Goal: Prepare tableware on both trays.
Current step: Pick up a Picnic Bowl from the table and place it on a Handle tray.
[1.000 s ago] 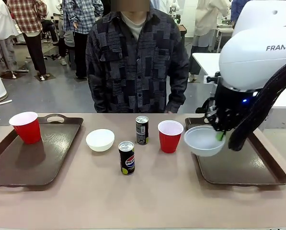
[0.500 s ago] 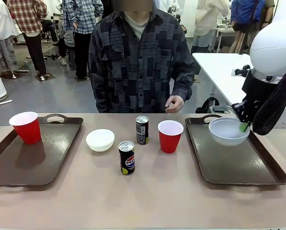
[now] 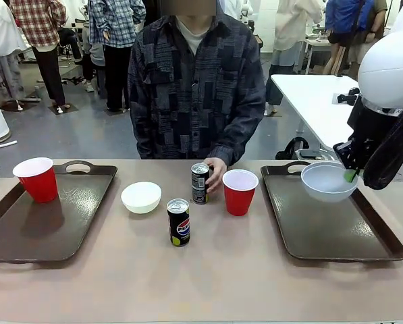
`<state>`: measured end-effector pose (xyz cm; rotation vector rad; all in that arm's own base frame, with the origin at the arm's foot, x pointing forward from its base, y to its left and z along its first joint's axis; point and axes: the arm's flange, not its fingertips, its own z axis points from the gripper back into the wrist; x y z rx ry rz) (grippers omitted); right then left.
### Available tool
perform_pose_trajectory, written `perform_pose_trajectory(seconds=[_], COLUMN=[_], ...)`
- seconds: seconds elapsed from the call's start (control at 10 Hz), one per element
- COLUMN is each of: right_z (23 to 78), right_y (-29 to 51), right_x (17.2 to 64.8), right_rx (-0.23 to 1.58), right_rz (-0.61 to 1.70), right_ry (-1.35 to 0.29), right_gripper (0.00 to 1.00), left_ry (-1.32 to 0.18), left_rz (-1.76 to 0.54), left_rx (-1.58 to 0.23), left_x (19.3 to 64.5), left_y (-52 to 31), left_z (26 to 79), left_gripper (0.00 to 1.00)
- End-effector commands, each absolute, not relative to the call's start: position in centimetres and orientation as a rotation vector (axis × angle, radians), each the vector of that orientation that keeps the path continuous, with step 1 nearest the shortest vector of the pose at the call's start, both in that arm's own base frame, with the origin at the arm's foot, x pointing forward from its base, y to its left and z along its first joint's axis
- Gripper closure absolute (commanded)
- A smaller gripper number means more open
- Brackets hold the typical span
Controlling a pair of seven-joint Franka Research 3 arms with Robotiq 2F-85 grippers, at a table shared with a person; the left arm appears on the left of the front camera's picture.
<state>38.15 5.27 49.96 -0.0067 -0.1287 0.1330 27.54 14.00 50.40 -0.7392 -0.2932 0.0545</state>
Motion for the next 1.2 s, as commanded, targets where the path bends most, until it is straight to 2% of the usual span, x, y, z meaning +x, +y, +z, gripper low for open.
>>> perform_pose_trajectory(seconds=[0.0,0.3,1.0,1.1], right_z=[50.0,46.7,41.5,41.7], right_y=[5.1,2.8,1.8,1.6], right_x=[38.2,41.6,44.9,44.1], right_rx=[-0.008,0.022,0.017,0.011], right_rz=[0.129,0.116,0.105,0.105], right_ry=[-0.133,-0.107,-0.068,-0.055], right_gripper=[0.96,0.96,0.96,0.96], left_ry=[-0.294,-0.294,-0.294,-0.294], left_rz=[0.062,0.062,0.062,0.062], left_rx=[-0.759,-0.759,-0.759,-0.759], left_x=[27.5,27.5,27.5,27.5], left_y=[14.0,14.0,14.0,14.0], left_z=[50.5,50.5,50.5,50.5], left_gripper=[0.0,0.0,0.0,0.0])
